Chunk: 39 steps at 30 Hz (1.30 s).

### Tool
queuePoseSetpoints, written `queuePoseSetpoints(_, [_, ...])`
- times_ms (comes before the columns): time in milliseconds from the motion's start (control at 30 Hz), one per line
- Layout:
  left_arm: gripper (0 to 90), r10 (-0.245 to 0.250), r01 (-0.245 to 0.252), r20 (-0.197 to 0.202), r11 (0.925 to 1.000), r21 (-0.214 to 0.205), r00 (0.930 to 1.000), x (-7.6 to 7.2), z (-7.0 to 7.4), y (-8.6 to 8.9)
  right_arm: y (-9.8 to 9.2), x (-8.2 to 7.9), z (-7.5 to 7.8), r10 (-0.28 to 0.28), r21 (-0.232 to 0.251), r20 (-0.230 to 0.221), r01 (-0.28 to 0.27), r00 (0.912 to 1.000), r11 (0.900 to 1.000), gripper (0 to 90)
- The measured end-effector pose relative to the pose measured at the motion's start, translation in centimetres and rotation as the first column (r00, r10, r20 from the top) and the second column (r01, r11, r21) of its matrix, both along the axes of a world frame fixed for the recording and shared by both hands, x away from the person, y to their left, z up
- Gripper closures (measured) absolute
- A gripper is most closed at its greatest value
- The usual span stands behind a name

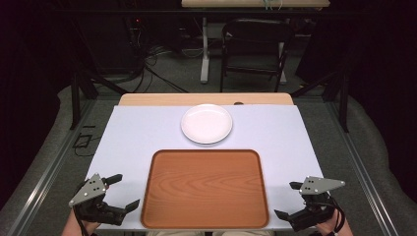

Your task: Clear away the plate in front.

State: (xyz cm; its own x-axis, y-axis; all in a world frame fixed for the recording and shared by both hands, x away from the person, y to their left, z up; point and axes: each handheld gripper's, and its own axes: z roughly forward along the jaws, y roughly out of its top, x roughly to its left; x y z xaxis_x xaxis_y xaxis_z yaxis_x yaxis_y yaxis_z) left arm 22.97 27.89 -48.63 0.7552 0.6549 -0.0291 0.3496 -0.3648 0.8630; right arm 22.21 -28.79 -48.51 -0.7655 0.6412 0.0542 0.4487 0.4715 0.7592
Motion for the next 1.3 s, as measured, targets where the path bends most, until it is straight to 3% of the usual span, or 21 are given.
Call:
queuePoseSetpoints(100, [0.2,0.023,-0.023,0.000,0.9997,-0.007,0.9997,0.0,0.2,-0.3,0.0,0.0,0.0,-0.001,-0.001,-0.002,0.001,1.0000,1.0000,0.0])
queuePoseSetpoints(367, [0.3,0.055,-0.056,-0.054,0.9985,-0.002,0.9970,0.8,0.3,-0.6,0.1,0.1,0.0,-0.004,-0.004,-0.008,0.004,1.0000,1.0000,0.0])
queuePoseSetpoints(1300, [0.3,0.068,-0.068,-0.075,0.9977,0.007,0.9948,4.2,1.8,-4.5,0.2,0.2,-0.1,0.000,-0.017,-0.015,0.000,0.9999,0.9999,0.0])
